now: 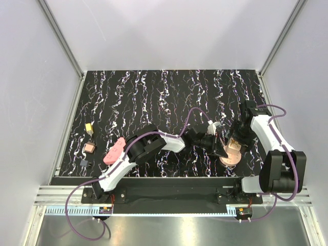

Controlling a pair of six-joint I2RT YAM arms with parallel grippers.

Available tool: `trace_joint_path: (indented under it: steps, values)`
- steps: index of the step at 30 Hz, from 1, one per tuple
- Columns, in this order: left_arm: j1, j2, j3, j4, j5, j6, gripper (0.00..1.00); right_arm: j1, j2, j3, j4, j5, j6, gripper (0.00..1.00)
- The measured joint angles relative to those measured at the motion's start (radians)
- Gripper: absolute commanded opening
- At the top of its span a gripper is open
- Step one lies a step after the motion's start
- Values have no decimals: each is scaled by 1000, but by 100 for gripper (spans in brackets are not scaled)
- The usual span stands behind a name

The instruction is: Pull the plug off the socket

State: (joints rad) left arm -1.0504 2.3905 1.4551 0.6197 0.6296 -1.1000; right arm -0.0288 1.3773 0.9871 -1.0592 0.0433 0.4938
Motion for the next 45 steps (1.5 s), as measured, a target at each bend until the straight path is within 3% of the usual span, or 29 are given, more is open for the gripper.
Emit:
trace_joint_path:
  steps: [31, 34, 35, 40, 45]
  values:
    - [0, 15, 37, -27, 3, 1, 4, 0, 51, 35, 27, 24, -71, 68]
    - [0, 16, 37, -27, 3, 1, 3, 0, 51, 35, 27, 23, -74, 61]
    - [0, 16, 37, -27, 3, 1, 3, 0, 51, 35, 27, 23, -74, 54]
    - [0, 16, 38, -28, 4, 0, 2, 0, 51, 35, 27, 23, -74, 36]
    - [0, 21, 53, -41, 6, 0, 2, 0, 48, 35, 27, 22, -72, 0]
